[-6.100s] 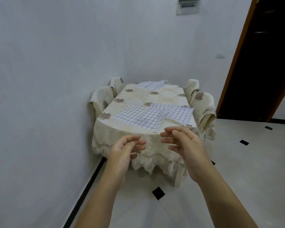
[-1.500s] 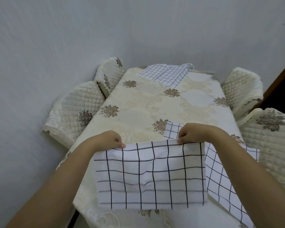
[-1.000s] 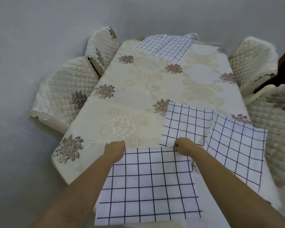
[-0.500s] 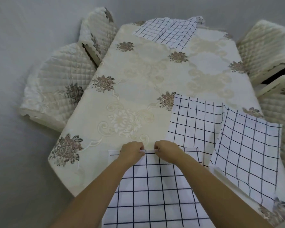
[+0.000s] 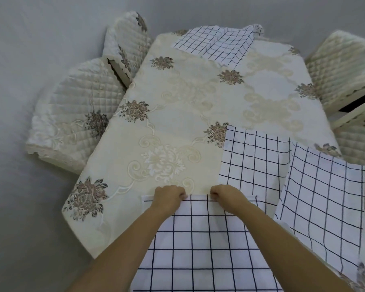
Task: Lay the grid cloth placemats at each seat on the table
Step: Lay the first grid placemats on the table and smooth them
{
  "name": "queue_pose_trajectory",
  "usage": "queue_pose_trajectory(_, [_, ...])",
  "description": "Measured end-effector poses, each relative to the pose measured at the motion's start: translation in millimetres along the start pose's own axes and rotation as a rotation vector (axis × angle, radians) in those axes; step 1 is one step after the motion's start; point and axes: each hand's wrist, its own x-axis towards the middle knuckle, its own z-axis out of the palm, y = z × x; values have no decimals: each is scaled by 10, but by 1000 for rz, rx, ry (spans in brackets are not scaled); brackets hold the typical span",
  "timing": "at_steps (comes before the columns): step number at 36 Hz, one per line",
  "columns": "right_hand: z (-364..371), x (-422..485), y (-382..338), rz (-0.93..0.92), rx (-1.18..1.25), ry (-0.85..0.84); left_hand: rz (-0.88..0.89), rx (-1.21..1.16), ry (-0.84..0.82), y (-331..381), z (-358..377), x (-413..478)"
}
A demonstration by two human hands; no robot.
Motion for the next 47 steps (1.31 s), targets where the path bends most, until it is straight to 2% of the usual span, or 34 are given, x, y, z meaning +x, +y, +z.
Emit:
queue_pose_trajectory(7, [-124,-155,352,123,99,19,-112,-27,51,-283,-99,-26])
queue_pose_trajectory(14, [-144,-275,542,167,124,47,-187,-55,55,-559,-173,-93])
queue_pose_trajectory(18, [-136,-275,534,186,113,51,-233,113,89,-614,-224,-102])
queue_pose_trajectory(22, [-122,-239,376,153,58,74,-182,243,47,-402,-257,-69])
queue_pose_trajectory(28, [-26,-111,-25,44,69,68,-18,166,-17,63,-133,12])
queue_pose_trajectory(34, [46,-82,-163,19,122,78,7,107,21,219,-10,-9])
queue_pose_trajectory(40, [8,-161,61,53,152,98,-59,88,55,-35,-59,-68])
queue_pose_trajectory(47, [-40,-314,459,152,189,65,-227,90,70,-366,-201,-172])
